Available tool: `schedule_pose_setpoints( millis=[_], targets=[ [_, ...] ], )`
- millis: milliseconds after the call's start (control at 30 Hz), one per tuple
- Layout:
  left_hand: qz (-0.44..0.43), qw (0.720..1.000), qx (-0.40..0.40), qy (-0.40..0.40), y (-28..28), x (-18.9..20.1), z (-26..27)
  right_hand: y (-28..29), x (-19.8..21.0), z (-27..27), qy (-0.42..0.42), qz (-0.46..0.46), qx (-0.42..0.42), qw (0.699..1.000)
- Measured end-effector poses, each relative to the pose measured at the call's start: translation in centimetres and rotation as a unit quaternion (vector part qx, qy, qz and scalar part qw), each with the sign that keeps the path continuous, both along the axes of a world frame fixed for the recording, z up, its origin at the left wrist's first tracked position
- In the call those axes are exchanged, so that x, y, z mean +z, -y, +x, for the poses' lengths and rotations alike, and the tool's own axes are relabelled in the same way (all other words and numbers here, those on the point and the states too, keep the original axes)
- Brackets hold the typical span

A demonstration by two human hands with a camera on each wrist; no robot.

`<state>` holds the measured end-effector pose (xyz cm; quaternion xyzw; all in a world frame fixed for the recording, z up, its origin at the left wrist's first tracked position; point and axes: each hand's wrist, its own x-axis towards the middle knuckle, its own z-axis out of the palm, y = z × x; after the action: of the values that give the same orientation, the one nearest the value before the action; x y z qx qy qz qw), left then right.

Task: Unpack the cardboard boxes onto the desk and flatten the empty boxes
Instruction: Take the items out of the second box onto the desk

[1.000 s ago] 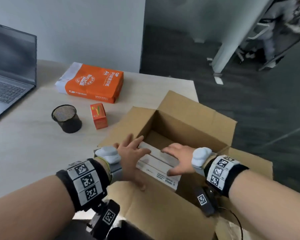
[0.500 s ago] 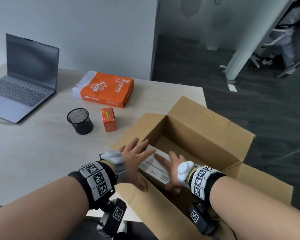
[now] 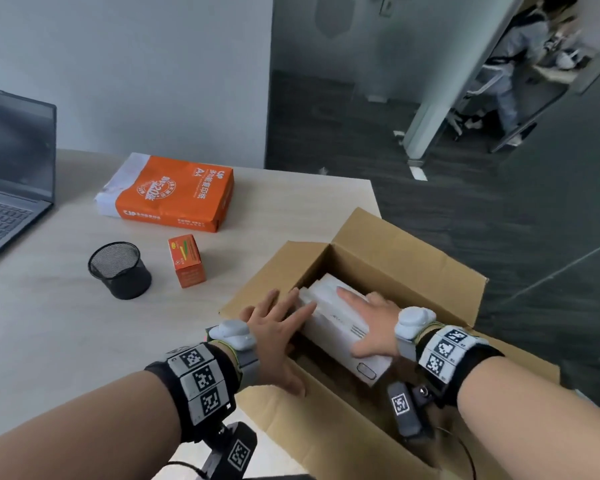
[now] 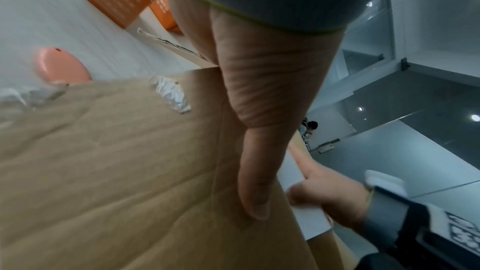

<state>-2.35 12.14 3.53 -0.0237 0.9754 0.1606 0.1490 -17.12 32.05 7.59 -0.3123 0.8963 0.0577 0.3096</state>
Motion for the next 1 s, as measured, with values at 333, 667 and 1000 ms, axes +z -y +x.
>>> schedule_pose_setpoints(
  millis=[333,667,1000],
  targets=[
    [0.083,0.968,0.059,-0.231,2.0,8.1,-6.3,1.1,12.3,-1.7,-0.216,-0.004,0.095,0.972],
    [-0.11,0.972,0.043,-0.202,12.9,9.7,-6.9,13.0,10.6,-0.5,-0.329,-0.143,0.187,0.914],
    [0.368,0.814,0.447,-0.041,22.4,3.8,-7.0,12.0,0.2,-3.2,-0.036,0.027,0.042,0.998]
  ],
)
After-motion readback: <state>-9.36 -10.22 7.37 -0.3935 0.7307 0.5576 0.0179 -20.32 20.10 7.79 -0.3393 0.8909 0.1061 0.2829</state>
